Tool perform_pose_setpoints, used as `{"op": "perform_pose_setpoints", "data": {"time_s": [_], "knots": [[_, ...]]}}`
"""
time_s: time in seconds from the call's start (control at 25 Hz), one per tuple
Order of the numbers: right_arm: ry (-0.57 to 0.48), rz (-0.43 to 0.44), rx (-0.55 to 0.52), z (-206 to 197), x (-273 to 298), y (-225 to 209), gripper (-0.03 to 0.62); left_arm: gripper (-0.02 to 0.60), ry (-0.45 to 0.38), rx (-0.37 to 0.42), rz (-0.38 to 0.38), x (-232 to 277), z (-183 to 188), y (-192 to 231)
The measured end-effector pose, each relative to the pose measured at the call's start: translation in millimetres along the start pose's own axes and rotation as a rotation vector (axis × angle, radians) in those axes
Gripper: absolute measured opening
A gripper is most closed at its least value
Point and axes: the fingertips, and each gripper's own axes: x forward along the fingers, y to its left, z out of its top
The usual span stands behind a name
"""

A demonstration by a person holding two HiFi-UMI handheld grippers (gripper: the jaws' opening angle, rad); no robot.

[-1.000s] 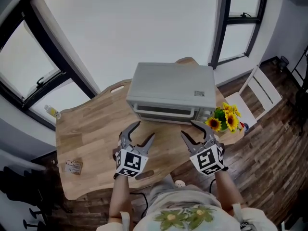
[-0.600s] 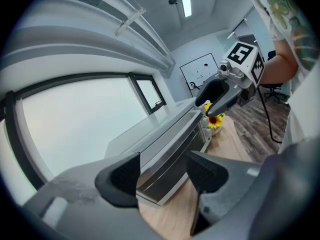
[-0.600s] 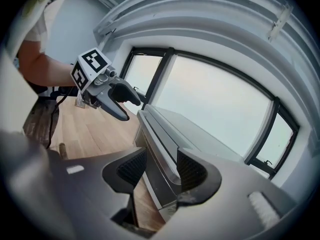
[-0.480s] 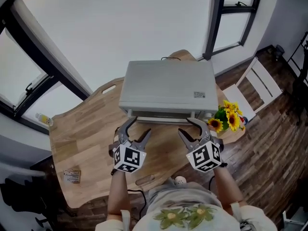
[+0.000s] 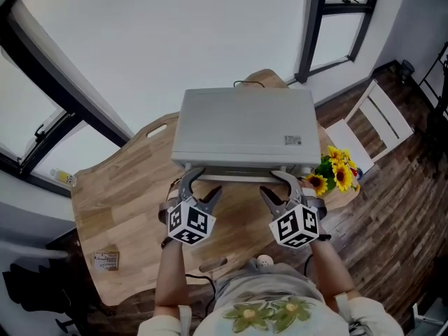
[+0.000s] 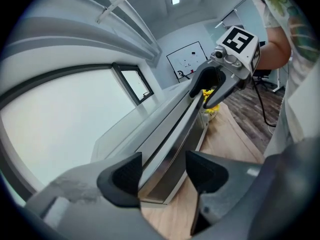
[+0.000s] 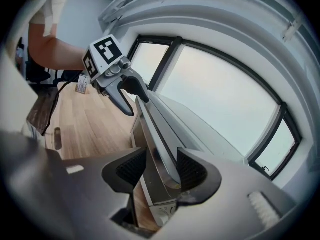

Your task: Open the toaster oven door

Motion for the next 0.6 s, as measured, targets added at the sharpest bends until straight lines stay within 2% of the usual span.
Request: {"op": "perform_pose_setpoints", "data": {"time_s": [0.12, 0.2, 0.6], "knots": [[0.018, -0.019, -0.057, -2, 0, 1, 0.158, 0.283, -0.007, -0.028, 0.016, -1, 0, 1], [0.017, -0.026, -0.065, -2, -1, 1, 0.143, 0.235, -0.003, -0.048, 0.031, -2, -1, 3], [0.0, -0.028, -0.038, -4, -10, 16, 0.143, 0.235, 0.047, -0.052, 0.068, -10, -10, -11]]}}
